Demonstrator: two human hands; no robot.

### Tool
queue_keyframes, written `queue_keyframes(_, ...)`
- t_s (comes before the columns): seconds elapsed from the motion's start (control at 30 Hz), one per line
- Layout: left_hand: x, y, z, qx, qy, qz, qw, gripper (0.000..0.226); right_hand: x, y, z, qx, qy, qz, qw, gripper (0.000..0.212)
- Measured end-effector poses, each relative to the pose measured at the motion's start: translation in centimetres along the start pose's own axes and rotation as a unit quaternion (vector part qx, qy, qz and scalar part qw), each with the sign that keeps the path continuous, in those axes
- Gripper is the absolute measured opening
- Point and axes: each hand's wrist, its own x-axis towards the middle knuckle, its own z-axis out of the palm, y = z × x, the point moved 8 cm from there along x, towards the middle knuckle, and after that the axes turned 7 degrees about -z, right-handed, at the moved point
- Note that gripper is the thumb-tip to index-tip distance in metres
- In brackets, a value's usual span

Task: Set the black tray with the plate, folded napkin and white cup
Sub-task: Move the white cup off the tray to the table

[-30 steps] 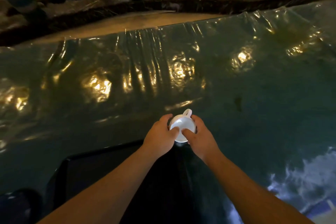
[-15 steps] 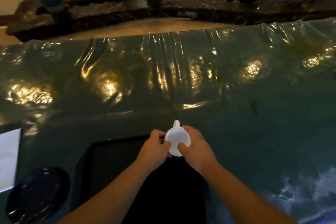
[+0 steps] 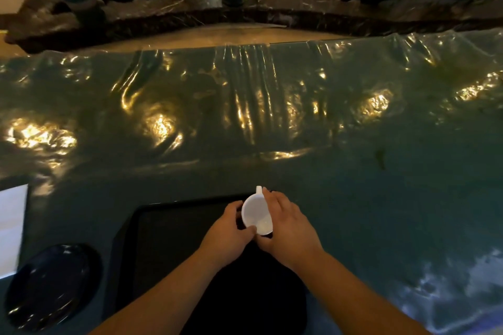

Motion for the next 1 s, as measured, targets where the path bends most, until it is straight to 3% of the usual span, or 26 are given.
queue_keyframes(0.2, 0.7, 0.8, 0.2, 0.021, 0.01, 0.014, 1.0, 0.062, 0.2, 0.1, -0.4, -0.026, 0.006, -0.011, 1.0, 0.098)
queue_keyframes(0.57, 0.2, 0.7, -0.8, 0.074, -0.005, 0.041, 0.996, 0.074, -0.3, 0.6, -1.3, -0.079, -0.023, 0.004, 0.997, 0.103)
queue_keyframes(0.7, -1.9, -0.4, -5.8, 0.087, 0.086, 0.08, 0.989, 0.061, 0.6, -2.6, -1.6, -0.073, -0.013, -0.02, 0.997, 0.105)
queue_keyframes(0.83, -5.1, -4.1, -12.5, 0.121, 0.22, 0.129, 0.96, 0.071, 3.1, -9.7, 0.2, -0.069, 0.003, -0.078, 0.995, 0.102)
queue_keyframes(1.0, -7.7, -11.9, -19.8, 0.131, 0.289, 0.082, 0.945, 0.085, 5.6, -19.3, 5.5, -0.08, -0.031, -0.159, 0.984, 0.101)
